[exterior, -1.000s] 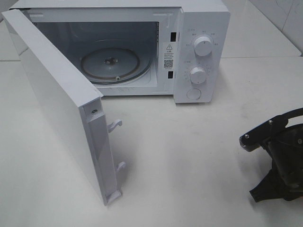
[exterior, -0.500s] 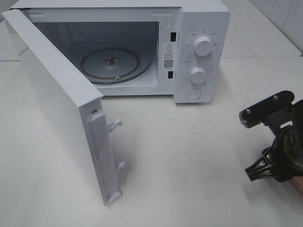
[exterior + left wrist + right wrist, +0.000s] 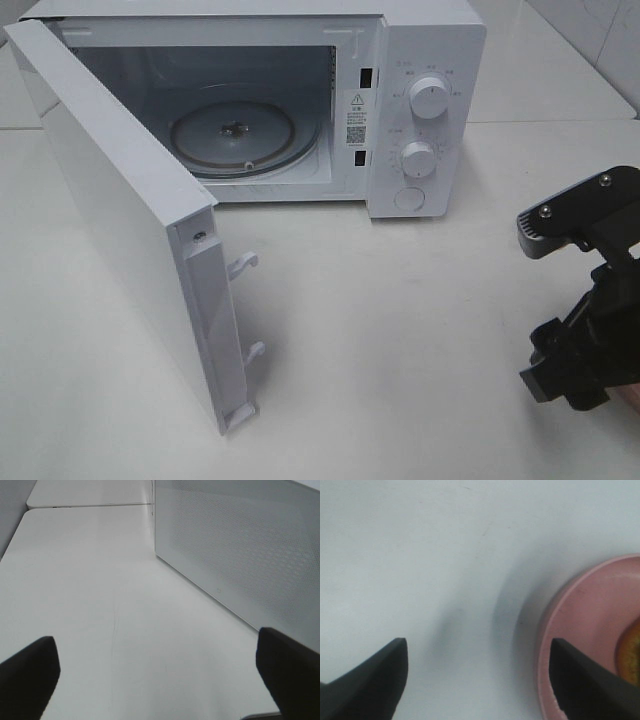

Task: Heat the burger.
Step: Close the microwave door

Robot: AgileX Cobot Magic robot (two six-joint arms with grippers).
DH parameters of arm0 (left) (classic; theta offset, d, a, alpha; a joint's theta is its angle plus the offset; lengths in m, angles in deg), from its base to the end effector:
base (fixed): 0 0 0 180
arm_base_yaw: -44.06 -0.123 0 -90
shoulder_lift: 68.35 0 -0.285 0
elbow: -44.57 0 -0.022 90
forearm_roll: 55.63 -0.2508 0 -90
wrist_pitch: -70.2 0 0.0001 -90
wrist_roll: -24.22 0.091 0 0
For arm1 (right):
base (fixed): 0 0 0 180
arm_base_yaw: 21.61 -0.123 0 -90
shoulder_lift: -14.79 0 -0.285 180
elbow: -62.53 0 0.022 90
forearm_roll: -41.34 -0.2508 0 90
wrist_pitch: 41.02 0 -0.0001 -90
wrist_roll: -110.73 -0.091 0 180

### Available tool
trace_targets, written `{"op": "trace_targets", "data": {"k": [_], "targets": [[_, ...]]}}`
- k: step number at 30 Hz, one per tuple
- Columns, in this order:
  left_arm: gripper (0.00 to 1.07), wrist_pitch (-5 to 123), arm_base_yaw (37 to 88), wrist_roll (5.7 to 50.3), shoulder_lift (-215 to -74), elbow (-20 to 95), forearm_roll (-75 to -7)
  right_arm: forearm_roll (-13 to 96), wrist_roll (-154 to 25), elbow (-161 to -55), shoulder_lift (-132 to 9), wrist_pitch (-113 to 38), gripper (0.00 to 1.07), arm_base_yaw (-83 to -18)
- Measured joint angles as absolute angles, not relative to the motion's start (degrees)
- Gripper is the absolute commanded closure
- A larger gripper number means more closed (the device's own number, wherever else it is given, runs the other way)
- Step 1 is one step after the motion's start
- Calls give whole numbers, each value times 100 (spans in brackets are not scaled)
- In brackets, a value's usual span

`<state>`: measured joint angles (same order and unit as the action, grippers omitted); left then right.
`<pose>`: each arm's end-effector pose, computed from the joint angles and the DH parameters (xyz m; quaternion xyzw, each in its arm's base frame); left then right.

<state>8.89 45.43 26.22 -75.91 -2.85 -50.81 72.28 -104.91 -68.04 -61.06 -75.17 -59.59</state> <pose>-0.0085 -0.0065 0.2823 0.0273 0.8482 -0.0391 0.5275 0.1611 0.0924 0.1932 -0.2098 0.9442 -0.0464 0.2497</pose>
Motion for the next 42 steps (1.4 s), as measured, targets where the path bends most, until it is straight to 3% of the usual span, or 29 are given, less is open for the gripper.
{"op": "trace_targets", "data": {"k": [7, 32, 37, 42], "targets": [[7, 889, 4543, 2622, -7591, -285, -5081, 5790, -8709, -7331, -5373, -8021, 31, -5959], [7, 889, 4543, 2622, -7591, -285, -5081, 5561, -8405, -7916, -2760, -10124, 31, -5959], [7, 889, 4543, 2622, -7591, -285, -5081, 5424, -8388, -7709, -2153, -10141, 31, -5598], [7, 889, 4543, 2622, -7591, -285, -5081, 5080, -8119, -7280, -1500, -10072, 31, -4836]]}}
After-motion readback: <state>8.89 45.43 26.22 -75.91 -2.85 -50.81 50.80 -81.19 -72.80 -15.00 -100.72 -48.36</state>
